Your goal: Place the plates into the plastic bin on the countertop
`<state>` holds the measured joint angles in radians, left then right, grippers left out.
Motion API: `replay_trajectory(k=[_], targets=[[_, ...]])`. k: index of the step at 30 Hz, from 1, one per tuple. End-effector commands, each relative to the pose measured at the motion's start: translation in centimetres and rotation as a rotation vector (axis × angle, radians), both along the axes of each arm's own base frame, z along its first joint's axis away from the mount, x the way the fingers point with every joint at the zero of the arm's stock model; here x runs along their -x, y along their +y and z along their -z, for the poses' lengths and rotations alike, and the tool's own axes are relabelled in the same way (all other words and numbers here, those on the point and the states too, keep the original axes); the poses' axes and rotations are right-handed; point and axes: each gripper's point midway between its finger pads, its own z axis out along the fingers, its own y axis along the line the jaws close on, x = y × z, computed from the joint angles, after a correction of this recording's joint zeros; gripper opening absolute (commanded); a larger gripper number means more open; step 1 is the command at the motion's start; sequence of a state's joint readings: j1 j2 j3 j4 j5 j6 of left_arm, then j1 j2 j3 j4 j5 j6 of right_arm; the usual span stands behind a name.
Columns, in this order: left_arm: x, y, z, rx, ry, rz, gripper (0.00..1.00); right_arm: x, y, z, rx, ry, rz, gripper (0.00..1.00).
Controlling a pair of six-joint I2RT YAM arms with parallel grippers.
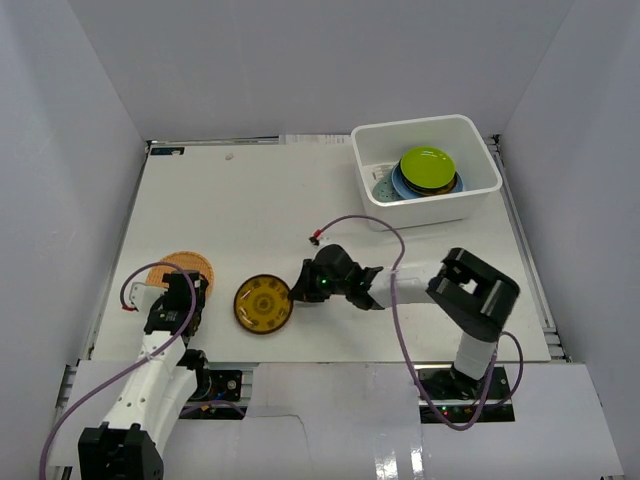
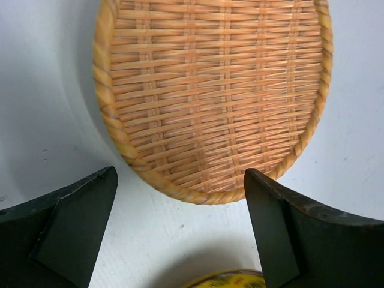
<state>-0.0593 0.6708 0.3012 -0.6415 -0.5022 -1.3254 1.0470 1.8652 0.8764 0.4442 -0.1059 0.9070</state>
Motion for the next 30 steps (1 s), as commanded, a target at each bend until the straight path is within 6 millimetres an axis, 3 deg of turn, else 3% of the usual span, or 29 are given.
replay_trajectory(k=[1,2,3,4,5,6,7,8,9,10,12,13,14,15,18,20,21,22,24,25,28,30], targets=[[0.3,-1.1,1.8,0.062,0.026,0.029,0.98,-4.4,-3.6,-6.1,-0.053,-0.178,0.122,0.08],[0.3,-1.3,2.1,0.075,0.026,0.024,0.98,-5.0,-4.4,-9.4,-0.097,-0.246,0.129,0.08],[0.4,-1.5,2.5,0.087,0.030,0.029,0.98,-5.4,-5.4,-10.5,-0.089,-0.264,0.138,0.08],[0.4,-1.5,2.7,0.090,0.030,0.026,0.98,-7.0,-6.8,-12.2,-0.100,-0.299,0.177,0.08],[0.3,-1.5,2.8,0.091,0.022,0.022,0.98,-7.6,-8.1,-15.7,-0.140,-0.377,0.192,0.08],[0.5,-1.5,3.0,0.093,0.026,0.021,0.97,-8.5,-9.2,-17.2,-0.144,-0.415,0.213,0.08],[0.5,-1.5,3.1,0.097,0.019,0.017,0.92,-10.8,-11.5,-19.0,-0.130,-0.448,0.278,0.08],[0.4,-1.5,3.1,0.105,0.012,0.008,0.88,-11.8,-13.4,-21.5,-0.135,-0.512,0.315,0.08],[0.5,-1.7,3.4,0.114,0.008,0.009,0.87,-13.0,-15.0,-22.7,-0.128,-0.544,0.352,0.08],[0.4,-1.8,3.5,0.122,0.003,0.012,0.86,-15.6,-18.2,-24.5,-0.105,-0.585,0.446,0.08],[0.2,-2.1,3.6,0.142,-0.012,0.008,0.86,-18.6,-21.9,-25.4,-0.033,-0.629,0.545,0.08],[0.3,-2.3,4.0,0.156,-0.004,0.013,0.85,-20.9,-25.4,-25.0,0.011,-0.611,0.621,0.08],[0.3,-2.4,4.1,0.160,-0.005,0.014,0.85,-22.1,-27.2,-25.9,0.012,-0.624,0.664,0.08],[0.1,-2.4,4.0,0.162,-0.012,0.012,0.84,-23.5,-30.7,-26.1,0.024,-0.617,0.737,0.08],[-0.2,-2.2,4.1,0.149,-0.013,0.007,0.78,-25.5,-35.9,-25.1,0.049,-0.575,0.868,0.08],[-0.2,-2.1,4.4,0.138,0.000,0.011,0.74,-27.3,-39.8,-22.9,0.067,-0.505,0.949,0.08],[-0.4,-2.1,4.4,0.136,-0.007,0.014,0.71,-28.0,-40.5,-22.7,0.062,-0.489,0.960,0.08],[-0.5,-2.1,4.5,0.131,-0.003,0.022,0.68,-29.0,-41.9,-20.4,0.074,-0.429,0.976,0.08],[-0.6,-2.3,4.8,0.134,-0.004,0.036,0.61,-30.0,-43.1,-19.5,0.055,-0.385,1.005,0.08],[-0.7,-2.3,4.9,0.133,-0.004,0.043,0.60,-30.7,-43.2,-17.7,0.069,-0.342,1.003,0.08],[-1.1,-2.4,4.8,0.119,-0.013,0.070,0.50,-31.5,-43.2,-16.2,0.087,-0.304,0.988,0.08],[-1.4,-2.4,4.7,0.112,-0.016,0.088,0.46,-31.5,-43.4,-16.0,0.101,-0.309,0.996,0.20]])
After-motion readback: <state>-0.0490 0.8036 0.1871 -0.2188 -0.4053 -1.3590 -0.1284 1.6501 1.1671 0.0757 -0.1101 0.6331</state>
